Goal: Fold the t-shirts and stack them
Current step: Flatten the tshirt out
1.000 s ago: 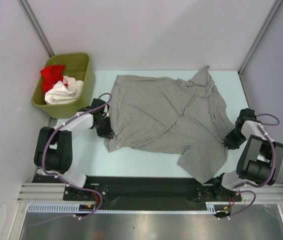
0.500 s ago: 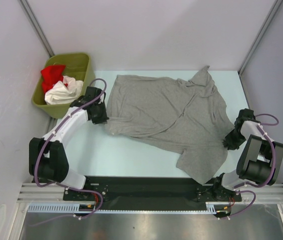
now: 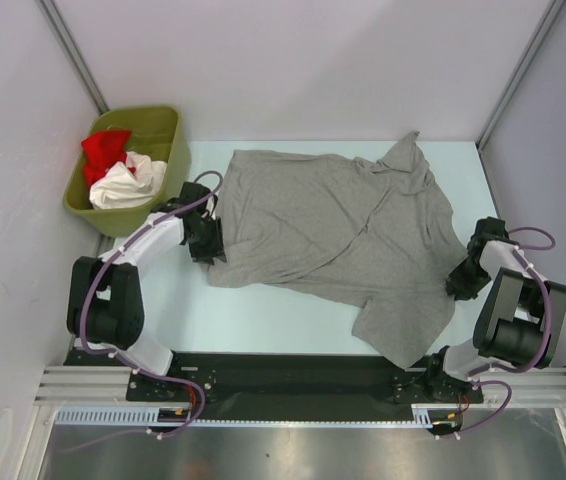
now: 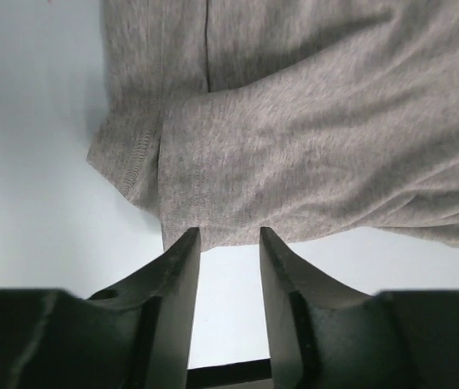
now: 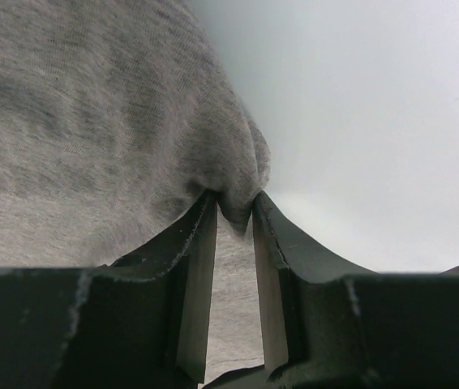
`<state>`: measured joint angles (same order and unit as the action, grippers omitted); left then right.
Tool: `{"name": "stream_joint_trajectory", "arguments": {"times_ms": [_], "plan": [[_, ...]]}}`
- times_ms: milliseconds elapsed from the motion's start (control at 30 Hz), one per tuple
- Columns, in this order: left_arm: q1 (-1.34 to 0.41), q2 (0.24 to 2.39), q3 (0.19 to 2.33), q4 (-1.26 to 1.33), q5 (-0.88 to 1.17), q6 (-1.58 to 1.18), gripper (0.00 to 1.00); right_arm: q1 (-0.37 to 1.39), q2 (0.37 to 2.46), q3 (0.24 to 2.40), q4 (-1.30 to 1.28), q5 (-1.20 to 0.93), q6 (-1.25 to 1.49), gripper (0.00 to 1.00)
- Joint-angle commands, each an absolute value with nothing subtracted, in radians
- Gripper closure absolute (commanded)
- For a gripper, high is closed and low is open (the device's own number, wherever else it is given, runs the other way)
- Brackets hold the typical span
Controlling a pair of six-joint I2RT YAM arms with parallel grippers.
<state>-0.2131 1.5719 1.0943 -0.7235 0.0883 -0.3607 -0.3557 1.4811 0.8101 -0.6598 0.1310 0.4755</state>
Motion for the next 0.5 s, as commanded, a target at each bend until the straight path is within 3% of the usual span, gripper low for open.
{"name": "stream_joint_trajectory", "arguments": {"times_ms": [0, 167, 467], "plan": [[-0.21, 1.566, 1.074, -0.683, 0.114, -0.37, 0.57, -0.348, 1.491, 0.838, -0.652, 0.138, 0.468, 0.71], [-0.209, 1.578, 1.086, -0.663, 0.052, -0.345, 0.52, -0.345, 1.494, 0.833, -0.649, 0.13, 0.469, 0.71], [-0.178, 1.612, 1.062, -0.695, 0.002, -0.367, 0.53, -0.348, 1.485, 0.827, -0.646, 0.13, 0.469, 0.72]]}}
